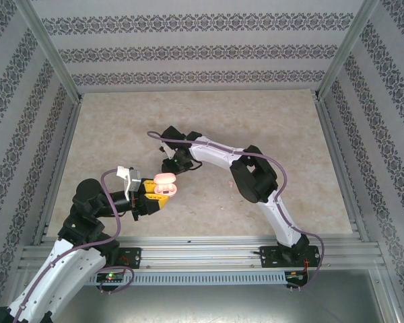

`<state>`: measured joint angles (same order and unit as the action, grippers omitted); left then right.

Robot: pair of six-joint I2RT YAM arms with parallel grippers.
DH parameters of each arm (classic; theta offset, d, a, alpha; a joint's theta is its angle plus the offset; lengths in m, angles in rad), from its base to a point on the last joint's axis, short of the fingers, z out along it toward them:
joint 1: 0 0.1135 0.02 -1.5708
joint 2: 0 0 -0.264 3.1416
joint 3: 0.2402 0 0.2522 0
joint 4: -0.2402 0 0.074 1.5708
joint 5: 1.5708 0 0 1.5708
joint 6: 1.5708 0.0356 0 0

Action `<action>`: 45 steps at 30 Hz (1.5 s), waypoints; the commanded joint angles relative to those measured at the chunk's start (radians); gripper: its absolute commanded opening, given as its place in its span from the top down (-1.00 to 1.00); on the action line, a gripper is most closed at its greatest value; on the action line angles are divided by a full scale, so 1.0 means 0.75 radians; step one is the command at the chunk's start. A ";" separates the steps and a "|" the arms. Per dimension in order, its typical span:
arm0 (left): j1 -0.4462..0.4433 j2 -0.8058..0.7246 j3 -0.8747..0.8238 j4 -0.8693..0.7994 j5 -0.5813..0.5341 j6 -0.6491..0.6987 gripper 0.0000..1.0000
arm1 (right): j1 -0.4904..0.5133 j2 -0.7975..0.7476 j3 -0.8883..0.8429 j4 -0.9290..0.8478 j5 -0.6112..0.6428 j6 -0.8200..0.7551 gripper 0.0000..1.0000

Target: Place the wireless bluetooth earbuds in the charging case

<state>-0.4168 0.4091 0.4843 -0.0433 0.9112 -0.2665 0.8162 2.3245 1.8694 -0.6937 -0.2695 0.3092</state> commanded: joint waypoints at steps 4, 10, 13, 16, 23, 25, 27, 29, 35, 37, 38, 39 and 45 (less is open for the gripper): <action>0.014 -0.018 -0.004 -0.017 -0.004 0.016 0.51 | 0.025 0.044 0.034 -0.037 0.011 -0.022 0.32; 0.013 -0.018 0.005 -0.040 -0.007 0.032 0.51 | 0.029 0.043 0.022 -0.034 0.004 -0.010 0.49; 0.014 -0.018 0.006 -0.042 -0.008 0.035 0.51 | 0.029 0.020 0.002 -0.035 0.024 -0.003 0.56; 0.014 -0.017 0.005 -0.037 -0.007 0.035 0.51 | 0.024 -0.020 -0.035 -0.034 0.040 0.007 0.61; 0.014 -0.004 0.007 -0.010 -0.008 0.032 0.51 | -0.021 -0.179 -0.205 0.003 0.069 0.077 0.64; 0.014 0.008 0.004 0.007 -0.008 0.031 0.51 | -0.039 -0.247 -0.271 0.013 0.079 0.106 0.64; 0.014 0.021 0.000 0.033 -0.005 0.024 0.52 | -0.055 -0.320 -0.340 0.025 0.090 0.134 0.64; 0.012 0.039 -0.002 0.065 -0.002 0.025 0.52 | -0.071 -0.404 -0.415 0.034 0.103 0.160 0.64; 0.013 0.125 -0.013 0.192 0.007 0.019 0.57 | -0.108 -0.686 -0.617 0.014 0.141 0.226 0.64; 0.011 0.158 -0.019 0.244 0.013 0.016 0.57 | -0.112 -0.794 -0.667 -0.006 0.159 0.249 0.65; 0.010 0.178 -0.023 0.273 0.013 0.018 0.57 | -0.113 -0.851 -0.690 -0.022 0.171 0.260 0.64; 0.012 0.196 -0.025 0.300 0.011 0.020 0.58 | -0.114 -0.905 -0.709 -0.038 0.181 0.274 0.65; 0.006 0.309 -0.058 0.503 -0.019 0.029 0.60 | -0.113 -1.217 -0.787 -0.150 0.260 0.375 0.66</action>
<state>-0.4168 0.6186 0.4564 0.1791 0.9062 -0.2554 0.7307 1.4975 1.3056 -0.7361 -0.1329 0.5278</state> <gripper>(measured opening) 0.312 0.174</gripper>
